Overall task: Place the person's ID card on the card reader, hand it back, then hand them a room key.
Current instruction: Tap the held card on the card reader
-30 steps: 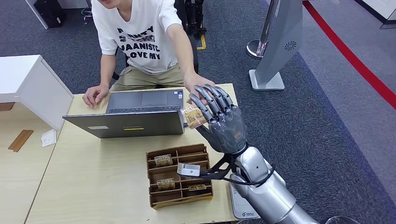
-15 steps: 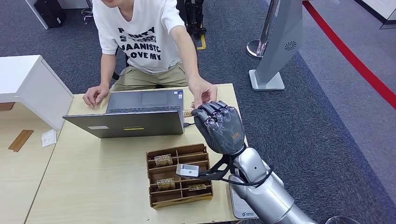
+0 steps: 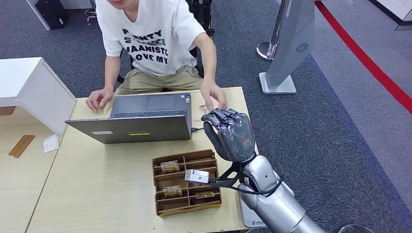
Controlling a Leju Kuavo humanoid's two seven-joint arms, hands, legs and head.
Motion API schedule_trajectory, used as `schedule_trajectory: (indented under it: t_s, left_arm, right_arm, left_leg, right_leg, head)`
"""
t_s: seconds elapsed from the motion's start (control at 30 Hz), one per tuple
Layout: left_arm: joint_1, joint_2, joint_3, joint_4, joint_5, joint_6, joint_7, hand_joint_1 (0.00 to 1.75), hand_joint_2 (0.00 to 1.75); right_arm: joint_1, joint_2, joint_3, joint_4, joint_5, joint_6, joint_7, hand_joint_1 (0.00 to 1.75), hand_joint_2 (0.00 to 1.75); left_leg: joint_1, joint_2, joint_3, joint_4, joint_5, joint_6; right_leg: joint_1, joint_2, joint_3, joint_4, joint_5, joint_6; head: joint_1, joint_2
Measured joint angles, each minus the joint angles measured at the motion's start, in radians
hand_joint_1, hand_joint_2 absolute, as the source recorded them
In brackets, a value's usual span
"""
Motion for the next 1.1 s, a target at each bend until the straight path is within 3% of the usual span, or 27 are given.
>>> schedule_trajectory:
  t_s: [0.2,0.37,0.53,0.8,1.1]
  left_arm:
    - [0.003,0.000,0.000,0.000,0.012,0.003,-0.006,0.00,0.00]
    - [0.015,0.001,0.002,0.000,0.031,0.014,-0.018,0.00,0.00]
    - [0.023,0.001,0.010,0.000,0.049,0.023,-0.026,0.00,0.00]
    - [0.033,0.002,0.029,0.000,0.067,0.032,-0.036,0.00,0.00]
    - [0.042,0.005,0.053,0.000,0.087,0.036,-0.047,0.00,0.00]
  right_arm:
    - [0.029,0.013,-0.014,-0.029,-0.209,0.033,-0.040,1.75,1.75]
    - [0.071,0.032,-0.062,-0.095,-0.509,0.141,-0.083,1.75,1.75]
    - [0.113,0.052,-0.125,-0.159,-0.728,0.235,-0.106,1.75,1.75]
    - [0.173,0.059,-0.207,-0.228,-0.905,0.330,-0.109,1.75,1.75]
    - [0.276,0.055,-0.292,-0.307,-1.014,0.395,-0.116,1.75,1.75]
  left_leg:
    - [0.000,0.000,0.000,0.000,0.000,0.000]
    - [0.000,0.000,0.000,0.000,0.000,0.000]
    - [0.000,0.000,0.000,0.000,0.000,0.000]
    - [0.000,-0.001,0.000,0.000,0.000,0.000]
    - [0.000,-0.001,0.000,0.000,-0.001,0.000]
  right_leg:
    - [0.000,0.000,0.000,0.000,0.000,0.000]
    - [0.000,0.000,0.000,0.000,0.000,0.000]
    - [0.000,0.000,0.000,0.000,0.000,0.000]
    - [0.000,-0.001,0.000,0.000,0.000,0.000]
    - [0.000,-0.001,0.000,0.000,-0.001,0.000]
  head:
    - [0.000,0.000]
    - [0.000,0.000]
    - [0.000,0.000]
    - [0.000,0.000]
    - [0.000,0.000]
